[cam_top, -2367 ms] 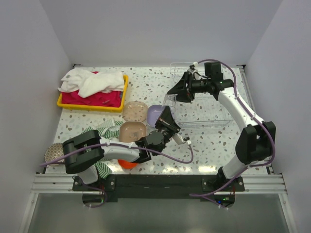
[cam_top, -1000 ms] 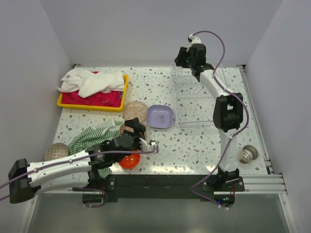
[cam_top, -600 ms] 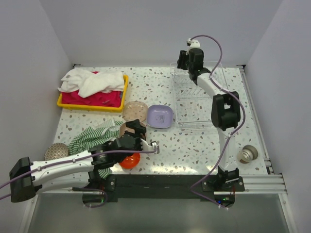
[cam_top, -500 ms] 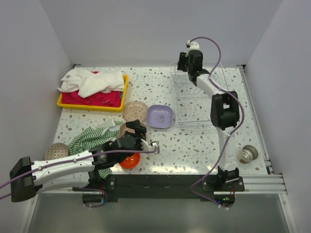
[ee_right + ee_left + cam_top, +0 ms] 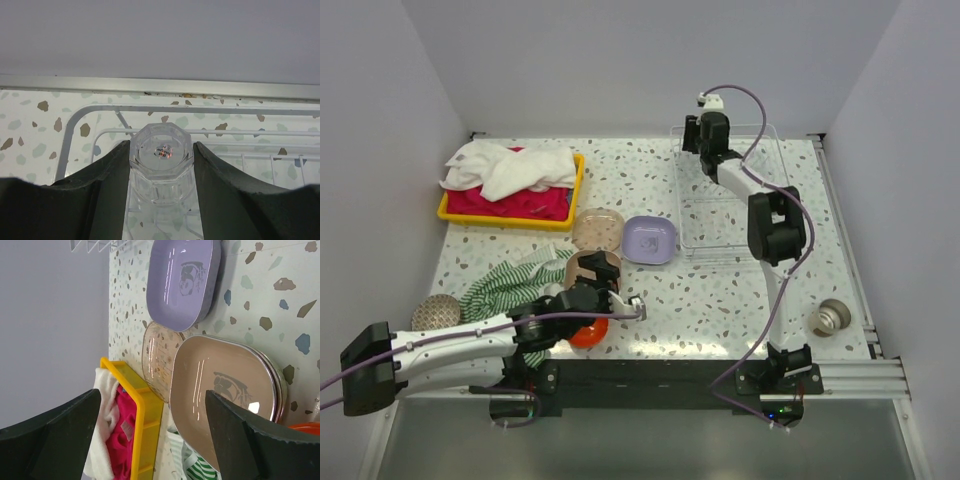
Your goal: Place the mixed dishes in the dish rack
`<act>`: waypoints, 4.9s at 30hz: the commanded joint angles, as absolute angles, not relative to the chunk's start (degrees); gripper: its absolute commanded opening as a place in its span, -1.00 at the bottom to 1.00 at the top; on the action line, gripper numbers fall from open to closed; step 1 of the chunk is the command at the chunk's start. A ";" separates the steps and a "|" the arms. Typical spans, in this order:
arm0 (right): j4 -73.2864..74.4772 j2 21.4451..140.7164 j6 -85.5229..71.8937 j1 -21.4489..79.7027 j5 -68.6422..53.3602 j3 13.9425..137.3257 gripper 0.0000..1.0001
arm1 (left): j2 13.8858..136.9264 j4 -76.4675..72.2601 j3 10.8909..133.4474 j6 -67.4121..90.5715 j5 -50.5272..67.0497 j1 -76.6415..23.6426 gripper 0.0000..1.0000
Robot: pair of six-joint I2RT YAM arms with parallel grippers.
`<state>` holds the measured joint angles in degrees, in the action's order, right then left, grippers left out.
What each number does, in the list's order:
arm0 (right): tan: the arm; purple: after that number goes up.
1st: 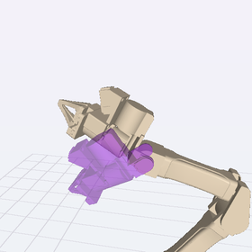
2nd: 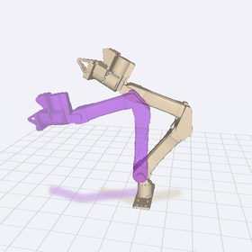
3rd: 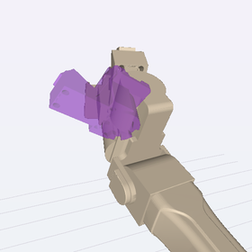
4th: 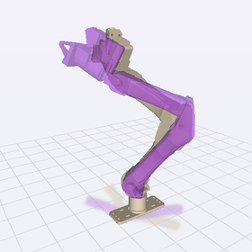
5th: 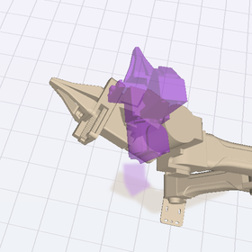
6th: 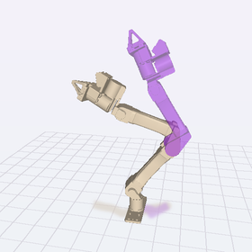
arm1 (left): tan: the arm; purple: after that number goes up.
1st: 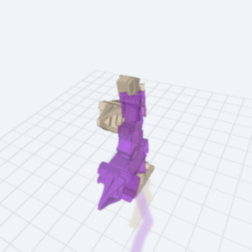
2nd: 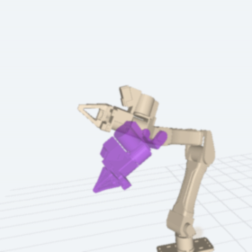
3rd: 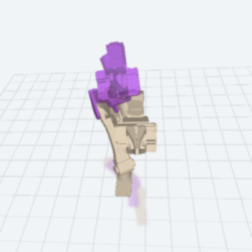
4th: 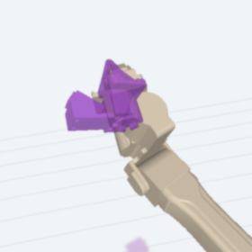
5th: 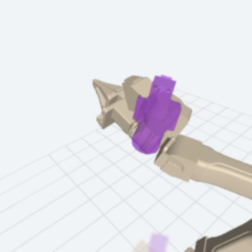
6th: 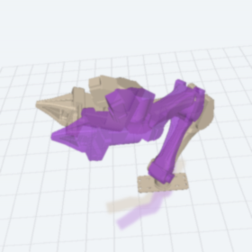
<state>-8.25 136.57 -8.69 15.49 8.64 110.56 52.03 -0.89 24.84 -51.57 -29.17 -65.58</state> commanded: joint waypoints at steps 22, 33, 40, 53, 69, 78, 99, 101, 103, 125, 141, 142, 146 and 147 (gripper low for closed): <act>32.67 100.04 7.01 14.86 18.01 98.20 0.97 | 52.73 -6.06 31.01 -49.93 -26.46 -64.69 0.96; 72.05 79.11 14.32 -2.37 18.63 80.79 0.69 | 63.36 2.17 45.68 -38.42 -21.45 -58.01 1.00; 79.98 70.93 16.34 -6.41 16.35 66.99 0.41 | 66.97 2.02 49.92 -39.20 -21.36 -57.13 1.00; 77.97 73.12 24.17 -21.88 9.49 61.70 0.16 | 67.94 7.91 55.02 -38.41 -21.88 -56.60 1.00; 69.35 77.34 26.98 -24.70 8.43 53.70 -0.32 | 70.75 7.21 56.95 -38.50 -21.97 -56.34 1.00; 67.94 80.51 27.42 -24.78 9.32 54.31 -0.88 | 73.73 7.46 59.58 -33.58 -21.18 -55.90 1.00; 60.07 66.22 14.27 -8.37 -2.29 88.96 -1.00 | 102.72 7.24 94.05 31.51 37.67 -28.32 1.00; 45.76 61.90 9.70 -2.66 -0.89 81.70 -1.00 | 105.36 -7.68 90.54 45.91 45.59 -26.64 1.00; 31.68 56.97 7.74 4.69 3.13 74.58 -1.00 | 107.13 -28.41 84.92 65.50 51.30 -25.93 1.00; 16.52 70.13 5.19 32.43 25.93 74.97 -1.00 | 116.37 -29.88 90.09 95.27 42.28 -30.32 1.00; 18.72 72.60 2.55 36.73 23.64 75.15 -1.00 | 117.95 -28.56 92.37 97.82 41.48 -31.20 1.00; 18.55 72.68 2.55 37.09 23.64 75.15 -1.00 | 118.12 -28.56 92.46 97.91 41.57 -31.20 1.00; 18.11 73.30 2.64 38.41 24.17 74.80 -1.00 | 118.21 -28.21 92.64 98.26 41.40 -31.20 0.97; 18.02 73.39 2.72 38.76 24.17 74.71 -1.00 | 118.21 -28.39 92.64 98.26 41.40 -31.20 0.94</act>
